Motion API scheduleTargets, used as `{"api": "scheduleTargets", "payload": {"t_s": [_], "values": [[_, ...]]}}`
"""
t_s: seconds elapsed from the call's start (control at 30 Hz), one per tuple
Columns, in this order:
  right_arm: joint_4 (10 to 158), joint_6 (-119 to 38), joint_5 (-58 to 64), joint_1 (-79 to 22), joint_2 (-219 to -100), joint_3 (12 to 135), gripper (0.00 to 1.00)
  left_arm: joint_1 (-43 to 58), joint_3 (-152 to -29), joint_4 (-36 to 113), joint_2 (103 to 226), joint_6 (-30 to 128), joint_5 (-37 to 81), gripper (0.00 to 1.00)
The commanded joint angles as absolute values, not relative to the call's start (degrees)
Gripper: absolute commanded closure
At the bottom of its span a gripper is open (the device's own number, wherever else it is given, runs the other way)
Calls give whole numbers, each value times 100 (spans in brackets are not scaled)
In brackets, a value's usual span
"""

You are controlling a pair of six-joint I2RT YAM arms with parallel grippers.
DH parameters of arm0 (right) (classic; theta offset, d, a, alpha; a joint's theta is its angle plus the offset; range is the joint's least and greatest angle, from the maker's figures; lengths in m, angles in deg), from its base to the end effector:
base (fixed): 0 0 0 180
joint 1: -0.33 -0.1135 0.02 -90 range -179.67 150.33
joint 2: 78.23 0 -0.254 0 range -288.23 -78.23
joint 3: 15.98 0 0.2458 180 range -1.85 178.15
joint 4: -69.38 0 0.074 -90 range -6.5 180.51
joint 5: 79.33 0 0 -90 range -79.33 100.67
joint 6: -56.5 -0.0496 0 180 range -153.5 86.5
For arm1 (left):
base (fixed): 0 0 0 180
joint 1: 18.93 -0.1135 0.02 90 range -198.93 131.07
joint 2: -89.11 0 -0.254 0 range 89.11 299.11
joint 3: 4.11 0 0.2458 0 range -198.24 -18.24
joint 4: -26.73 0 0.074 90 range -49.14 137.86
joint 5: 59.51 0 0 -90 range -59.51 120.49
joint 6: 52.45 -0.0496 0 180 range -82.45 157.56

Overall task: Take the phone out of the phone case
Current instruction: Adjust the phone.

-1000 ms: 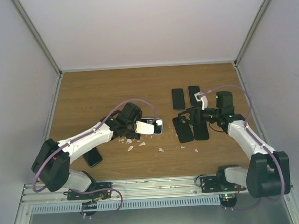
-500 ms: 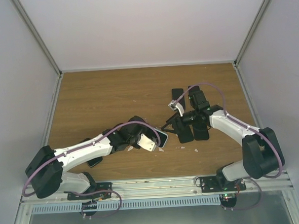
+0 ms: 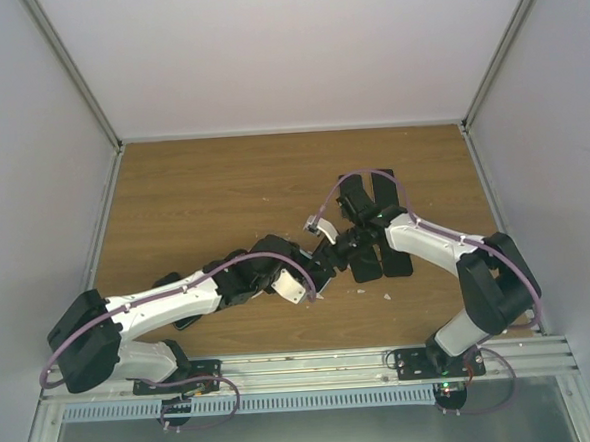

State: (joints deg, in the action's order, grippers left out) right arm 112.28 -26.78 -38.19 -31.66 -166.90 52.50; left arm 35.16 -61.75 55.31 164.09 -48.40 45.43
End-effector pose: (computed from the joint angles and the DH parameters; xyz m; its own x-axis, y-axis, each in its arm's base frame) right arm 0.2288 0.1869 0.1875 -0.6765 -0.5133 -0.5281 -0.7217 0.3195 0.6140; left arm 0.1708 -0.2141 0.1980 0.6459 0.7513 0.1356 0.4681 -0.5301 0.7070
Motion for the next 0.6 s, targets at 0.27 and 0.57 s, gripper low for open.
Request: {"api": "scheduleTargets", "payload": {"t_s": [0.27, 0.57], "values": [[11382, -2707, -3683, -3281, -16900, 5497, 78, 3624, -6078, 4798, 16129, -5217, 4799, 62], [11385, -2788, -3671, -3213, -16602, 5516, 99, 3621, -6201, 4735, 16131, -5136, 5034, 42]]}}
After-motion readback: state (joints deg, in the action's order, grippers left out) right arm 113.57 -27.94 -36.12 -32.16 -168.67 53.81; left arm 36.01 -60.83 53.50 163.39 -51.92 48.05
